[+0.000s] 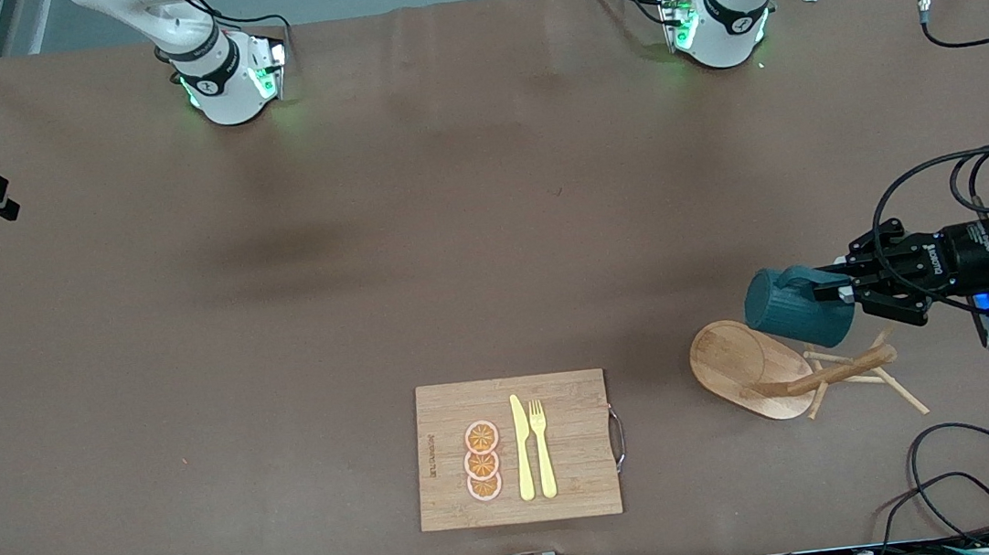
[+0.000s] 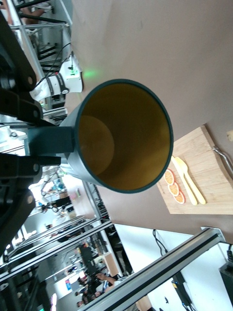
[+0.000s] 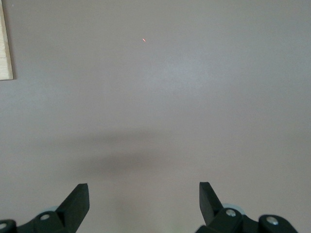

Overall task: Pass cup and hang on rack
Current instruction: 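Hang the mug handle on a rack peg with the left gripper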

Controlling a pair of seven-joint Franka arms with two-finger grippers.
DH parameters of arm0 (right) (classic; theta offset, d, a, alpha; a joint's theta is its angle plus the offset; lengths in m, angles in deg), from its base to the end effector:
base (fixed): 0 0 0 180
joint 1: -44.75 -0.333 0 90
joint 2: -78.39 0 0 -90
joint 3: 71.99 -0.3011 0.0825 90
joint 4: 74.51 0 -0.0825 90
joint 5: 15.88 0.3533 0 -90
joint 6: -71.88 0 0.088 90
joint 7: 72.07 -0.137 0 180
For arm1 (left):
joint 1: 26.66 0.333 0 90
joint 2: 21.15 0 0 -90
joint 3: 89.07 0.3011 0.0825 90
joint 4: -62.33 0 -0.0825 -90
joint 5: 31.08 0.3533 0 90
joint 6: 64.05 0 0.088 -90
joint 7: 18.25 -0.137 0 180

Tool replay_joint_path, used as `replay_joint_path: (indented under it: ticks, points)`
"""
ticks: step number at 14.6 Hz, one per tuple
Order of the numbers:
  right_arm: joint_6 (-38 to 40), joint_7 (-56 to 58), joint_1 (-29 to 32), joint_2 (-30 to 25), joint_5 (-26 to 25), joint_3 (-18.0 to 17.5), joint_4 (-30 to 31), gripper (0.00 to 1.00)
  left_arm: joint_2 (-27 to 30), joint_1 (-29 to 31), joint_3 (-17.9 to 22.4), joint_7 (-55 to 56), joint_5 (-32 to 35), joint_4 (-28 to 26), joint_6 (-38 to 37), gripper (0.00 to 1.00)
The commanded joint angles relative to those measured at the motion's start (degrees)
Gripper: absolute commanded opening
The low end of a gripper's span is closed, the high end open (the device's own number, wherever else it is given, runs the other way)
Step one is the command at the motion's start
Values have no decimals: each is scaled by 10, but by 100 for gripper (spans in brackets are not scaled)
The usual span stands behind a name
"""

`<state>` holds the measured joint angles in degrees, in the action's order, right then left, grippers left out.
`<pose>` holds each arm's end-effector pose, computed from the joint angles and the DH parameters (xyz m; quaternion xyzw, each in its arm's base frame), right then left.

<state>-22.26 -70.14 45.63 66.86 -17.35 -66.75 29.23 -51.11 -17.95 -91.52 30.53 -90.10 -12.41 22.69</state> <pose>0.4662 -0.0570 0.5789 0.9992 -0.0351 0.0161 0.0048 0.6528 -0.0444 0.4547 0.7345 0.4390 -0.3068 0.4168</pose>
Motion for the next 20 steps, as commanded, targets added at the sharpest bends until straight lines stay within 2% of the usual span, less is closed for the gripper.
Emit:
replay_joint_path:
  ticks: [1,6,13,16,20]
  points:
    - [0,5,7,3,-2,-15,-7,100,-25,14,-5,-4,-46,4,-12,0]
    - [-1,9,47,4,-2,-49,-10,100,-56,22,-4,-2,-77,5,-17,0]
    - [0,8,49,3,-2,-56,-10,100,-80,21,-4,18,-101,5,-16,0]
    - [3,1,48,3,-2,-77,-15,100,-85,21,-2,31,-101,6,-14,0]
    - [4,1,47,4,-2,-88,-27,100,-88,20,10,39,-98,7,-10,0]
